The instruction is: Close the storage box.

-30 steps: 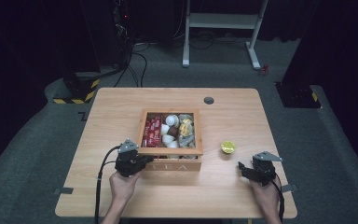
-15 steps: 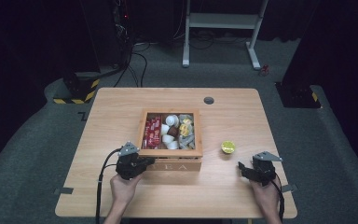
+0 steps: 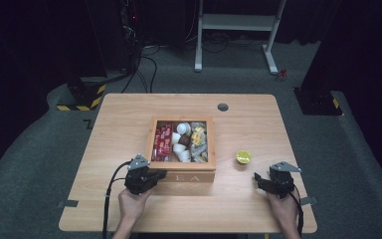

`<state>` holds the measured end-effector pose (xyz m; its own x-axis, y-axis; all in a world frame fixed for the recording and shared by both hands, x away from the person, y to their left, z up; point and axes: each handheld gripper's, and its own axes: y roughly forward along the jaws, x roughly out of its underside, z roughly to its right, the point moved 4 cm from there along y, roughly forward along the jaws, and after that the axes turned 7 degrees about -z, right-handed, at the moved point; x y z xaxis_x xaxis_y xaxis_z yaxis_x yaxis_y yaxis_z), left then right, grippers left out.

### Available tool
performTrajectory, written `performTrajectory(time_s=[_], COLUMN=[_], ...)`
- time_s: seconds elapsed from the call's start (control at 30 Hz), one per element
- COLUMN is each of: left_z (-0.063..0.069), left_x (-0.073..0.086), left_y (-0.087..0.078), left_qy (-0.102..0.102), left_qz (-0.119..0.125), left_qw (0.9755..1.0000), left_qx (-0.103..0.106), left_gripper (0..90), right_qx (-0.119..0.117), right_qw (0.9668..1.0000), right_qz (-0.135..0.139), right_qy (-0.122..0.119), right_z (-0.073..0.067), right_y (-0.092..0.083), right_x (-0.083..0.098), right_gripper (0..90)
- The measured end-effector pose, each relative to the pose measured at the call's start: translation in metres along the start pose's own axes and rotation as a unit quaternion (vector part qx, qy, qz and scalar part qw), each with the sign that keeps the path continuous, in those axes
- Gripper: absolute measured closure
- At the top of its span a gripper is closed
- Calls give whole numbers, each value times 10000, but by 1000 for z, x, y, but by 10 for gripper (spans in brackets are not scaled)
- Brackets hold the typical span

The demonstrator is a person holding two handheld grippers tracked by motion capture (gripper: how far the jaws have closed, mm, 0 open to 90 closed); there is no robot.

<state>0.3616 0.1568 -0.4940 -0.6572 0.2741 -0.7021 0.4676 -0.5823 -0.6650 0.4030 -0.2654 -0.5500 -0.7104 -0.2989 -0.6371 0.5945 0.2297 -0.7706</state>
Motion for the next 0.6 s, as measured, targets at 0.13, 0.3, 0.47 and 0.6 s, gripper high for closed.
performTrajectory(time_s=[0.13, 0.3, 0.47, 0.6], left_z=[2, 6, 7, 8], left_x=[3, 5, 5, 5], left_y=[3, 7, 7, 4], left_qy=[-3, 83, 63, 53], left_qz=[-31, -53, -56, -31], left_qw=[10000, 9999, 10000, 9999], left_qx=[37, 46, 46, 114], left_gripper=[899, 899, 898, 882], right_qx=[0, 1, 4, 2], right_qw=[10000, 10000, 10000, 10000], right_qz=[1, 1, 1, 1], right_qy=[-2, -2, -2, -1], right_z=[0, 0, 0, 0], right_y=[0, 0, 0, 0], right_x=[0, 0, 0, 0], right_gripper=[326, 326, 326, 326])
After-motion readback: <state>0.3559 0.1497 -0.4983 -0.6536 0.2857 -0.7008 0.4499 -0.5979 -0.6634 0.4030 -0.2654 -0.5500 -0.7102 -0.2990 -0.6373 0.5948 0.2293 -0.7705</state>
